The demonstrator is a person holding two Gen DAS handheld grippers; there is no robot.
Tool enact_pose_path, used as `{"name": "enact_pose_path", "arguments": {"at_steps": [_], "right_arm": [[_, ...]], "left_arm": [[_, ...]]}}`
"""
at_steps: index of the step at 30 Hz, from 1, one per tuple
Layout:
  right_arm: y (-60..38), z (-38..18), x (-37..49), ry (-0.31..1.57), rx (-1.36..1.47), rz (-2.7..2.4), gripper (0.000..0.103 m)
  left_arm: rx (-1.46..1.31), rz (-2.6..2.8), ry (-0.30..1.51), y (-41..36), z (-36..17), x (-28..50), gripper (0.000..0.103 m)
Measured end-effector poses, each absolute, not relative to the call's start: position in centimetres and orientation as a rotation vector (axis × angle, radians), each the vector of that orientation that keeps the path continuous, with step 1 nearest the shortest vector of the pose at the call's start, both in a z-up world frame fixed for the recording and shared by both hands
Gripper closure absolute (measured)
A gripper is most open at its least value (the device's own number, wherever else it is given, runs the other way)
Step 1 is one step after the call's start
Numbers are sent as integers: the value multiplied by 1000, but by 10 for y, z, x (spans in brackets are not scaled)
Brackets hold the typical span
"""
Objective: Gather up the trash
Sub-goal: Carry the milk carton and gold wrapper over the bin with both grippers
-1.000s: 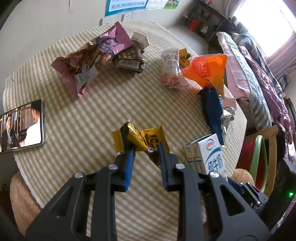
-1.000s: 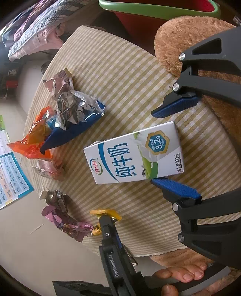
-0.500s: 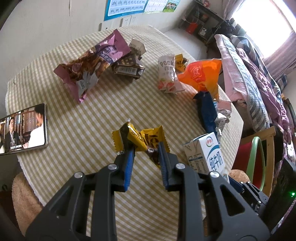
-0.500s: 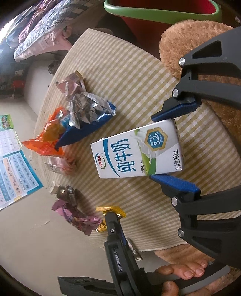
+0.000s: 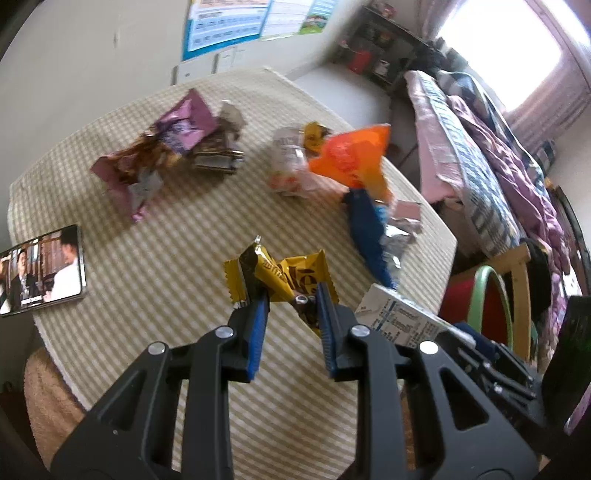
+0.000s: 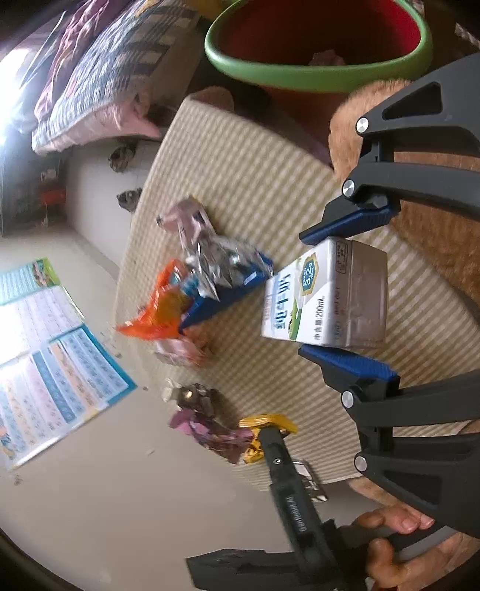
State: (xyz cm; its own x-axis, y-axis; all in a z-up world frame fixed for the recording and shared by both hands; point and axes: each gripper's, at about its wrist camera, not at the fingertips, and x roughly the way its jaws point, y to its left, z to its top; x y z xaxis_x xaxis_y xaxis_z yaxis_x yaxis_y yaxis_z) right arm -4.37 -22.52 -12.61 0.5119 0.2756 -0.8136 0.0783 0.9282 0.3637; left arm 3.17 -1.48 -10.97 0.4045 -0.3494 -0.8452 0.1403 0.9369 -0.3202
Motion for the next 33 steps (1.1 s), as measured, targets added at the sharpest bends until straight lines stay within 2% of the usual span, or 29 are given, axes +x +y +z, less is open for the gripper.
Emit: {"name": "enact_pose_path", "arguments": {"at_steps": [12,23,33], "right_arm": [[-286,-100,-68,956,493,19,50],[-387,-81,-108,832,616,-191,50],[-456,-104,-156,832,726,-388,50]], "left_arm": [[-176,-384,1107,-49,-98,25,78],[-73,-606,1135,-155,-93,15,78],[16,-760,1151,-240,-92,2,78]]}}
